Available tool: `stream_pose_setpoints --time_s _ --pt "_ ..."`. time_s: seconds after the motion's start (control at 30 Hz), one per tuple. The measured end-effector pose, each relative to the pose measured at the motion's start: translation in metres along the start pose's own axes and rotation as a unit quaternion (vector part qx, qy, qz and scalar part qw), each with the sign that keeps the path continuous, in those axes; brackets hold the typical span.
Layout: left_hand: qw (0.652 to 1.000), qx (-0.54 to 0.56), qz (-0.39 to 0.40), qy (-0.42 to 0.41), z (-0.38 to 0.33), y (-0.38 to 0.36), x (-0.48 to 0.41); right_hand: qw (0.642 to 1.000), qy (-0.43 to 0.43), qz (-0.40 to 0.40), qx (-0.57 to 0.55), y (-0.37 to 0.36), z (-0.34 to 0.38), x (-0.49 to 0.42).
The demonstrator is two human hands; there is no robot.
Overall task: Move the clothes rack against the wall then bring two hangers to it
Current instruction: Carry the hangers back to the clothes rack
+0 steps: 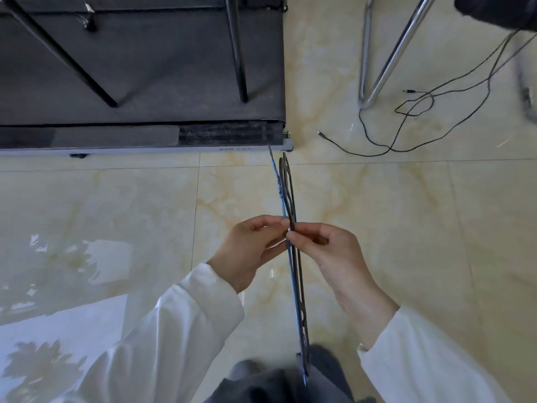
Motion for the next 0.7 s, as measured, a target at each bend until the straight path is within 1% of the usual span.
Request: stream_pose_setpoints --time_s 0.13,0.37,0.53,0.7 --pt "1.000 -0.004 0.017 0.015 -0.038 -0.046 0.062 0.999 -0.007 0.013 0.046 -0.002 0.063 0.068" --pt "0.998 -0.005 0.062 0.021 -0.111 -0.131 0.171 0.991 0.023 -0.020 0.128 -0.004 0.173 0.185" --pt "0.996 -0.022 0.079 0.024 -0.150 -0.175 0.230 0.983 0.052 -0.072 0.158 -0.011 0.226 0.250" --pt "0.992 -0.079 0.094 0.034 -0.172 -0.215 0.290 0.970 0.085 -0.161 0.159 -0.025 0.258 0.318"
Point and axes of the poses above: each hand's wrist, its own x-axis away from the middle knuckle, its own y-axis out of the back of the hand, z = x × y, the point moved 1 cm from there along -x, towards the middle knuckle, and after that the axes turned 14 degrees about z, right-handed, at the moved point
